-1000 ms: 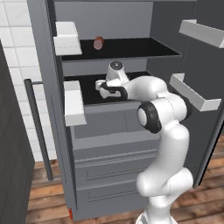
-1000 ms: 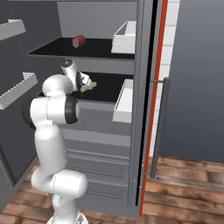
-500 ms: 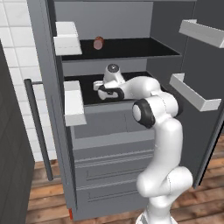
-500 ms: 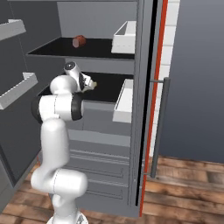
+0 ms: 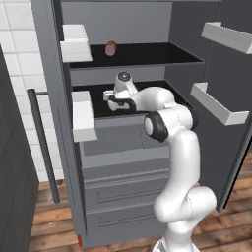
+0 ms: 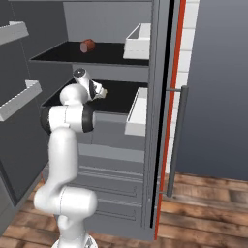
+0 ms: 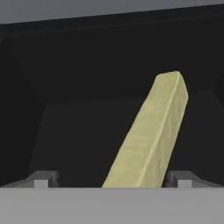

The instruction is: Retrieve the butter from the fridge and place it on a plate on the dining table. Then retrieve the butter knife by the fridge and place it near the plate.

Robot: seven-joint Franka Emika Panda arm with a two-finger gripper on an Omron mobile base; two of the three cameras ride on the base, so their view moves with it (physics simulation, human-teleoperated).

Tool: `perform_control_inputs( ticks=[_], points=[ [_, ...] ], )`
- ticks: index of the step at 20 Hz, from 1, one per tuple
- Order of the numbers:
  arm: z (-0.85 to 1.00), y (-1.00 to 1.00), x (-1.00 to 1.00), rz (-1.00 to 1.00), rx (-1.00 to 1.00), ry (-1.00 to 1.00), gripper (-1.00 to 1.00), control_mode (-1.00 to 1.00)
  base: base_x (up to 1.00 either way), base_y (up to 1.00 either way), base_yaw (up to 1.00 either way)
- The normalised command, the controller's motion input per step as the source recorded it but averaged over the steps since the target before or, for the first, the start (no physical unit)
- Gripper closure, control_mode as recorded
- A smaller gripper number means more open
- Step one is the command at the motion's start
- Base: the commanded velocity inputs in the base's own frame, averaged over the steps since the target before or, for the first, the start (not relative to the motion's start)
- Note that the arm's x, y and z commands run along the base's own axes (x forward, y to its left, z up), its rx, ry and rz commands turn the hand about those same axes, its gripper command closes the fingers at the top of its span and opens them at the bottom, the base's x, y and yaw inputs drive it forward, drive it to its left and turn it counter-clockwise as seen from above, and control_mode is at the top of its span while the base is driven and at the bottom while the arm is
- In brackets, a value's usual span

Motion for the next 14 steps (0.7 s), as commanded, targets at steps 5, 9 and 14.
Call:
perform_control_inputs(
  ticks=[5, 9, 14],
  points=[
    [-0.17, 0.00, 0.02, 0.00, 0.00, 0.00, 1.00, -1.00, 0.00, 0.00, 0.00],
    [0.00, 0.00, 0.00, 0.00, 0.00, 0.00, 1.00, -1.00, 0.00, 0.00, 0.00],
    [0.00, 0.00, -0.55, 0.00, -0.03, -0.05, 1.00, -1.00, 0.00, 0.00, 0.00]
  ],
)
